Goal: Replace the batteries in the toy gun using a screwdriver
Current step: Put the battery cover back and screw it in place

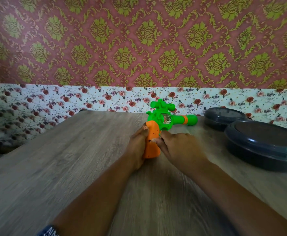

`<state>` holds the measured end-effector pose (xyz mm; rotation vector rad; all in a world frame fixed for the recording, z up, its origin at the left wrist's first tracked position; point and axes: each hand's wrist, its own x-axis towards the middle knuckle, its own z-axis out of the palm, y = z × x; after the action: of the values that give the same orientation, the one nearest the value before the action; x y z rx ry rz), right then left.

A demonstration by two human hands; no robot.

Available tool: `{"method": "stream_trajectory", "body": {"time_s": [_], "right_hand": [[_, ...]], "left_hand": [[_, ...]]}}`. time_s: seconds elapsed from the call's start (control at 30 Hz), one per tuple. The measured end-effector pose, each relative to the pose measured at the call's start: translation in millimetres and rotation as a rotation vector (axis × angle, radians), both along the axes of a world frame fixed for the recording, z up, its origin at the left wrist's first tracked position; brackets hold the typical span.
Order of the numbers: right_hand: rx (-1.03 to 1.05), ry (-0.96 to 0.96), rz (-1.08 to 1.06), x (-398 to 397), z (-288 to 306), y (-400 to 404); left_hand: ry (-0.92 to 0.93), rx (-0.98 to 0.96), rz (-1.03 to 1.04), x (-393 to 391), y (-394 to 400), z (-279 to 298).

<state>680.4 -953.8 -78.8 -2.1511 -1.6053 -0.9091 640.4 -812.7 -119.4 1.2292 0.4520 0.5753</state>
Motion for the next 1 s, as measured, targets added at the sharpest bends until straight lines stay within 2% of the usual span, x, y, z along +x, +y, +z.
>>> {"method": "stream_trajectory", "body": {"time_s": [0.1, 0.23, 0.53, 0.8, 1.0], "right_hand": [[-0.043, 0.146, 0.088, -0.8, 4.7, -2.9], [-0.069, 0.219, 0.138, -2.6, 7.9, -5.2], [-0.08, 0.105, 0.035, -0.7, -0.5, 0.6], [-0.104, 0.289, 0.098, -1.6, 3.0, -2.0], [-0.063, 0.175, 0.05, -0.5, -3.3, -0.2]], "left_hand": [[-0.005, -0.019, 0.006, -0.1, -0.4, 0.0], [0.0, -0.017, 0.026, 1.1, 0.5, -1.0], [-0.026, -0.046, 0.022, 2.9, 5.2, -3.2], [-0.01, -0.033, 0.029, 5.3, 5.5, -6.3], [-0.007, -0.026, 0.027, 5.1, 7.4, -6.5]]}}
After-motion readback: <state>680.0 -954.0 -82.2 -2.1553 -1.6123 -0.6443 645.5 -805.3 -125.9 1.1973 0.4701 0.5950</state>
